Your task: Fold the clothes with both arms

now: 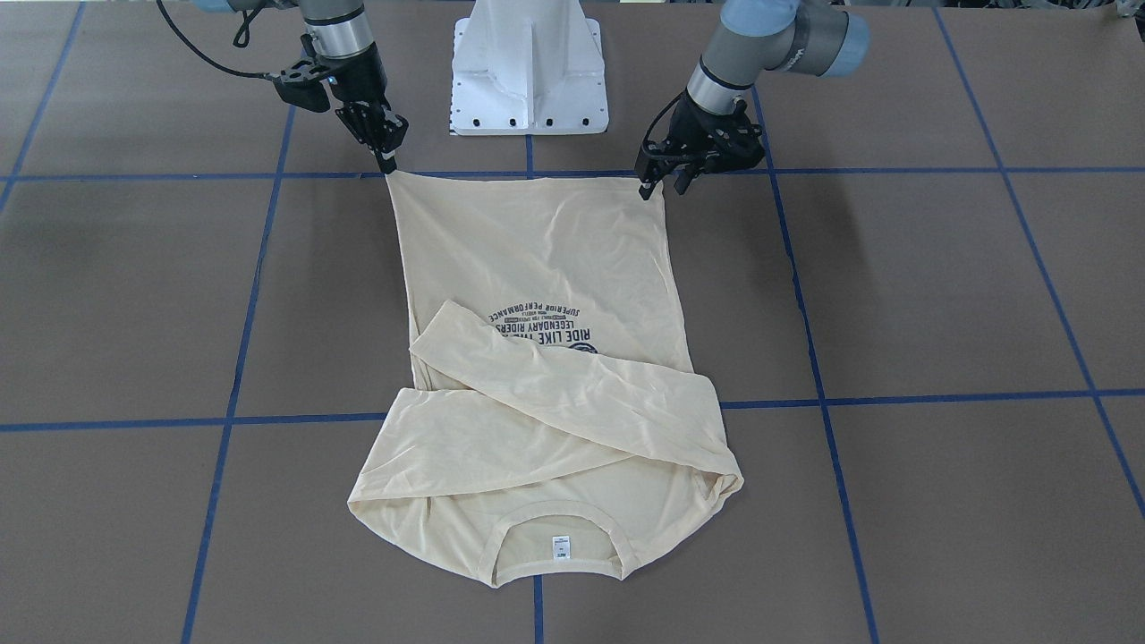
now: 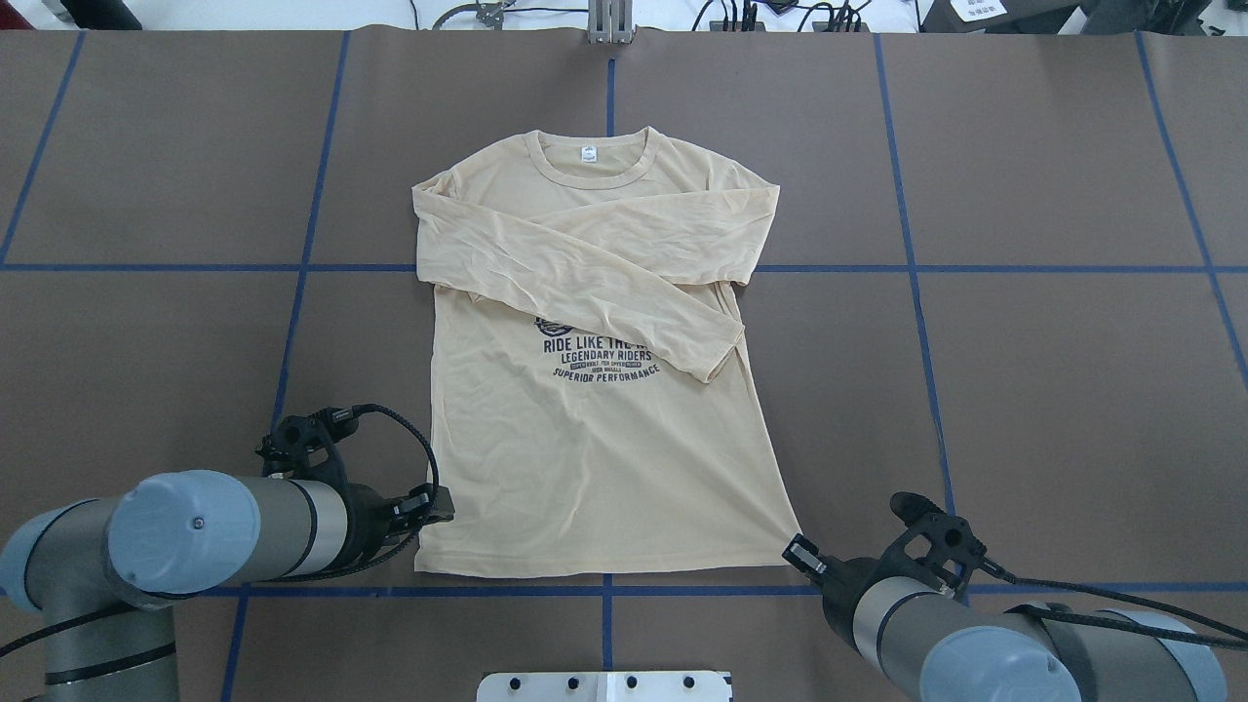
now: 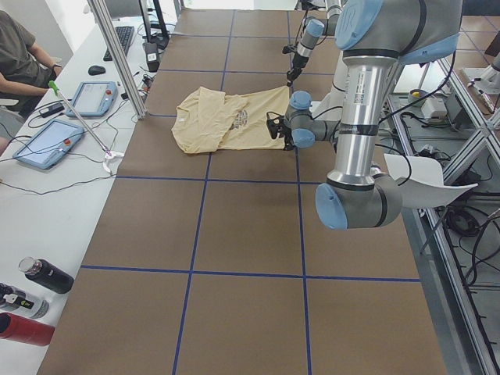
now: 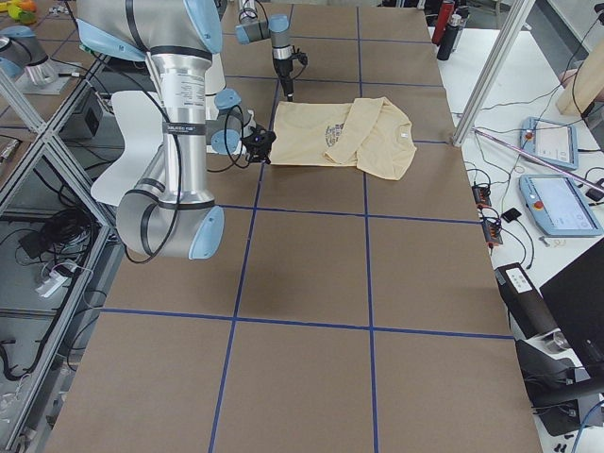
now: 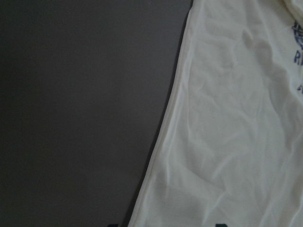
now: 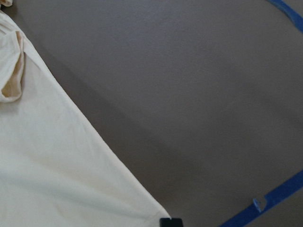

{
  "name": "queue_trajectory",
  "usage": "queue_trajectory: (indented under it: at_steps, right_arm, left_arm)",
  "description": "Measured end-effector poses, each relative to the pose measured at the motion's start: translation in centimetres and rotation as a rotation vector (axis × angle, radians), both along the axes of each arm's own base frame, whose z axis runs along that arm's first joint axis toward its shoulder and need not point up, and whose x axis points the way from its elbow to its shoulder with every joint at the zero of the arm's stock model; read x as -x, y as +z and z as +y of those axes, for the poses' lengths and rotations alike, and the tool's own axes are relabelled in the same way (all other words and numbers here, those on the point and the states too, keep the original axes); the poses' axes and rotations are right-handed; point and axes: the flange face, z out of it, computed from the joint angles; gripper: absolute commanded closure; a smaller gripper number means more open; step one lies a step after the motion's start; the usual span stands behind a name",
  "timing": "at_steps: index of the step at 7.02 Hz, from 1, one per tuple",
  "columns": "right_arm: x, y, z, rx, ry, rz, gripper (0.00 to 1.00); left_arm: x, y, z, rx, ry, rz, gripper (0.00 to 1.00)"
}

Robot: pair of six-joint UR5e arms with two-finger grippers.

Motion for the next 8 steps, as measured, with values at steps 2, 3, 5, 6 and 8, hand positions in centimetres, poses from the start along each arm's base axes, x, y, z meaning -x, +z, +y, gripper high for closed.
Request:
queue_trajectory:
  at_steps: [2, 3, 5, 6, 8]
  right_arm:
    - [0.0, 0.0, 0.0, 0.000, 0.000, -0.001, 1.00]
    - [0.0, -0.1, 0.0, 0.000, 0.000, -0.002, 1.00]
    - [0.0, -0.2, 0.0, 0.001, 0.000, -0.005, 1.00]
    - [0.0, -0.2, 0.0, 0.001, 0.000, -0.006, 1.00]
    - [0.1, -0.3, 0.0, 0.001, 0.001, -0.006, 1.00]
  left_arm:
    - [-0.4, 0.1, 0.7, 0.002, 0.010, -0.003, 0.35]
    - [-0.6, 0.2, 0.9, 0.002, 0.015, -0.004, 0.35]
    - [-0.8, 0.3, 1.6, 0.004, 0.029, -0.006, 0.38]
    - [-0.9, 0.3, 1.8, 0.004, 0.034, -0.007, 0.39]
    - [-1.1, 0.4, 2.3, 0.010, 0.040, -0.008, 0.43]
